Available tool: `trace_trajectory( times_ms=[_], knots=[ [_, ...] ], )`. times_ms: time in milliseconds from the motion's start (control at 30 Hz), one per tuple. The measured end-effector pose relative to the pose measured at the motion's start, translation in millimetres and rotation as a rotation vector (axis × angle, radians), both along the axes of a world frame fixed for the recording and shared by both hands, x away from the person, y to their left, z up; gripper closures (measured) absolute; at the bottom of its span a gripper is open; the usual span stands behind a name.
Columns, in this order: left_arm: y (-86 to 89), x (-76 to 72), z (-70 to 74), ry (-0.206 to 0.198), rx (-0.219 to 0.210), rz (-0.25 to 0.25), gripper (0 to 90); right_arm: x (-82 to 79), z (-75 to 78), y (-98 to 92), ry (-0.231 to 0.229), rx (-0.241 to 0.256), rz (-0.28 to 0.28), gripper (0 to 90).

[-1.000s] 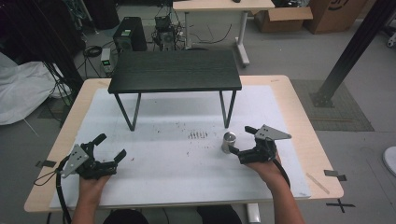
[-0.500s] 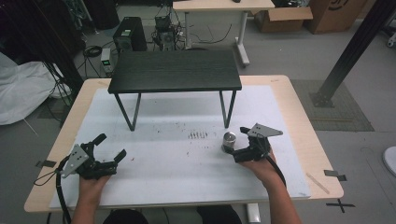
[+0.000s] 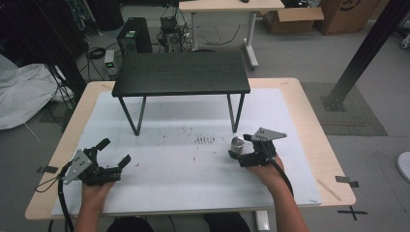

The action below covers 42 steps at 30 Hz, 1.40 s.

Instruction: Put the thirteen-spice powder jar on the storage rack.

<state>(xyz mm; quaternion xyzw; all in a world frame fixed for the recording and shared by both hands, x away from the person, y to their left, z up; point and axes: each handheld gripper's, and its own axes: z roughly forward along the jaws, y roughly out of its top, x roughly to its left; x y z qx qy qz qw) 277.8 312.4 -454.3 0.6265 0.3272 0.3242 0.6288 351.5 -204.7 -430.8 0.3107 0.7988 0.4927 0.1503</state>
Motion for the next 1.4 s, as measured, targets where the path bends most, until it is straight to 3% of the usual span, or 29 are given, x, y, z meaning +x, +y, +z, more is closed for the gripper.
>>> trace_trajectory(
  times_ms=[233,567,1400],
  knots=[
    [0.3,-0.1,0.0,-0.001,0.001,-0.001,0.2,-0.2,-3.7,-0.5,0.011,0.011,-0.043,25.3],
    [0.2,0.0,0.0,0.0,-0.001,-0.001,0.2,-1.0,-1.9,0.7,-0.006,0.013,-0.039,33.5],
    [0.3,0.1,0.0,0.0,-0.001,-0.001,0.2,-4.3,-4.5,2.7,-0.01,0.013,-0.04,44.8]
  ],
)
